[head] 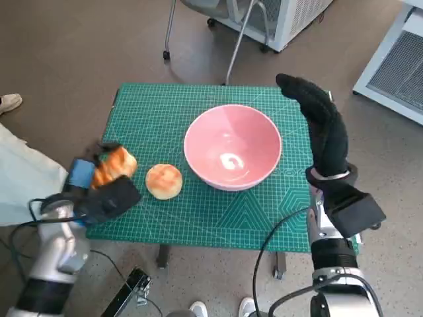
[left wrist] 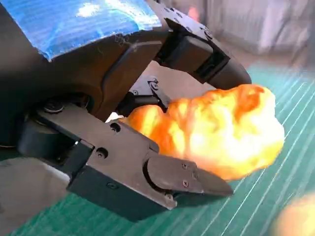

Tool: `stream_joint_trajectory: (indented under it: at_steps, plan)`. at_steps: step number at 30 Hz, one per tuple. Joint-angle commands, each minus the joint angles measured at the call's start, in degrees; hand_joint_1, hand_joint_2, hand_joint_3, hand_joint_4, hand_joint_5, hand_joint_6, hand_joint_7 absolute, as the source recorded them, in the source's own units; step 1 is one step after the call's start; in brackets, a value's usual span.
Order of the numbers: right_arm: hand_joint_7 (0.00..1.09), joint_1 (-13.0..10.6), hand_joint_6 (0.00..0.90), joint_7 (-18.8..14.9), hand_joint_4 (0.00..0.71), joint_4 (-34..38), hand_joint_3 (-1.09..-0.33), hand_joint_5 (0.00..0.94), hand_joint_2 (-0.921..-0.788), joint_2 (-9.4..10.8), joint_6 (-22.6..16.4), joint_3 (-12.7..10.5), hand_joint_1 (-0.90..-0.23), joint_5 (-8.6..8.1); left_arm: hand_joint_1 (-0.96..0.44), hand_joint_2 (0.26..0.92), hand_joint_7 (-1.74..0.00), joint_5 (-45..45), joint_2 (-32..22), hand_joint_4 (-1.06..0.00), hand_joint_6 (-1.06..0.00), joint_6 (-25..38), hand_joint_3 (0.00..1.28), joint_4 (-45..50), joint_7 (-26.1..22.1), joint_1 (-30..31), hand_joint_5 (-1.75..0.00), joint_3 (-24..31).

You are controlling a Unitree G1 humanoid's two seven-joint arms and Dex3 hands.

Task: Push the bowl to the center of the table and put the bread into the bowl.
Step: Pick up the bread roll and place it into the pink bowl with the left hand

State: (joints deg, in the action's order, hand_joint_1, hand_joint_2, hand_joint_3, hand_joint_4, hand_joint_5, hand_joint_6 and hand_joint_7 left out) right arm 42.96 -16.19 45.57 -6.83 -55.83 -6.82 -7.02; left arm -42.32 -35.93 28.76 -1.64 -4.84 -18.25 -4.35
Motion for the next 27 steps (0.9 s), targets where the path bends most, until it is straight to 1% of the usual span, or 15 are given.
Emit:
stream_joint_trajectory:
  at_steps: [1,3,6,9,10,12,17,18,19,20,22,23,24,25,27]
  plan:
    - [0.91,-1.35,0.025,0.09,0.372,0.58,-0.761,0.028,-0.921,-0.09,1.14,-0.08,-0.522,-0.17,0.01,0.574,-0.98,-0.07,-1.50,-0.63,-0.75,-1.13,0.68,7.68,1.15,-2.32,-1.52,3.60]
    - [0.91,-1.29,0.026,0.03,0.371,0.55,-0.762,0.028,-0.921,-0.11,1.24,-0.05,-0.519,-0.17,0.01,0.533,-1.00,-0.18,-1.40,-0.66,-0.74,-1.67,0.75,10.62,1.20,-3.40,-1.52,4.35]
    - [0.91,-1.21,0.027,0.00,0.371,0.60,-0.762,0.028,-0.921,-0.17,1.28,-0.03,-0.518,-0.10,0.01,0.496,-1.03,0.06,-1.06,-0.70,-0.74,-3.02,0.79,13.41,1.48,-4.96,-1.48,4.91]
    - [0.90,-1.20,0.028,0.07,0.372,0.58,-0.762,0.028,-0.921,-0.22,1.33,0.00,-0.519,0.04,0.01,0.484,-1.06,-0.67,-0.56,-0.73,-0.73,-4.69,0.80,14.57,1.78,-8.07,-1.44,3.92]
    - [0.90,-1.20,0.028,0.10,0.372,0.56,-0.761,0.028,-0.921,-0.22,1.35,0.01,-0.520,0.07,0.01,0.505,-1.07,-0.99,-0.43,-0.74,-0.72,-5.04,0.76,14.69,1.80,-8.86,-1.41,3.54]
    - [0.90,-1.18,0.029,0.16,0.372,0.54,-0.761,0.029,-0.921,-0.21,1.45,0.02,-0.521,0.11,0.00,0.524,-1.08,-1.62,-0.07,-0.76,-0.71,-5.95,0.72,14.71,1.69,-10.80,-1.36,2.48]
    - [0.90,-1.30,0.030,0.54,0.374,0.41,-0.760,0.030,-0.921,-0.12,1.29,0.10,-0.522,0.58,0.00,0.550,-1.08,-3.87,1.48,-0.80,-0.70,-8.08,0.67,14.82,-0.09,-16.21,-1.29,-1.99]
    - [0.90,-1.32,0.031,0.57,0.375,0.41,-0.759,0.030,-0.921,-0.10,1.27,0.10,-0.524,0.65,0.00,0.573,-1.07,-4.28,1.82,-0.79,-0.70,-8.31,0.62,14.67,-0.48,-16.98,-1.27,-2.71]
    - [0.90,-1.42,0.031,0.57,0.375,0.32,-0.759,0.030,-0.921,-0.08,1.23,0.10,-0.524,0.66,0.00,0.581,-1.07,-4.91,2.40,-0.79,-0.70,-8.84,0.61,14.11,-1.01,-18.24,-1.26,-4.11]
    - [0.90,-1.49,0.032,0.56,0.376,0.25,-0.759,0.031,-0.921,-0.07,1.20,0.08,-0.525,0.67,0.00,0.617,-1.05,-5.37,2.81,-0.79,-0.71,-9.21,0.55,13.69,-1.39,-19.11,-1.25,-5.06]
    - [0.90,-1.58,0.032,0.49,0.376,0.24,-0.758,0.031,-0.921,-0.05,1.13,0.06,-0.526,0.61,0.00,0.661,-1.03,-6.06,3.78,-0.79,-0.71,-10.63,0.47,12.11,-1.72,-20.76,-1.22,-7.02]
    - [0.90,-1.59,0.033,0.46,0.376,0.28,-0.758,0.031,-0.921,-0.01,1.10,0.05,-0.527,0.56,0.00,0.701,-1.00,-6.22,4.22,-0.80,-0.72,-11.88,0.39,10.86,-1.50,-21.51,-1.20,-7.98]
    - [0.90,-1.60,0.033,0.44,0.375,0.31,-0.758,0.030,-0.921,0.02,1.08,0.04,-0.527,0.53,0.00,0.727,-0.99,-6.34,4.52,-0.80,-0.72,-12.79,0.34,9.94,-1.32,-22.02,-1.18,-8.59]
    - [0.90,-1.69,0.033,0.41,0.375,0.29,-0.758,0.030,-0.921,0.04,1.03,0.03,-0.527,0.47,0.00,0.736,-0.99,-6.29,5.05,-0.80,-0.73,-14.36,0.32,8.31,-1.00,-22.86,-1.17,-9.71]
    - [0.90,-1.87,0.034,0.32,0.374,0.24,-0.757,0.030,-0.921,0.04,0.91,-0.01,-0.529,0.37,0.00,0.795,-1.01,-6.54,5.95,-0.81,-0.72,-16.92,0.21,5.41,-0.33,-24.25,-1.12,-11.60]
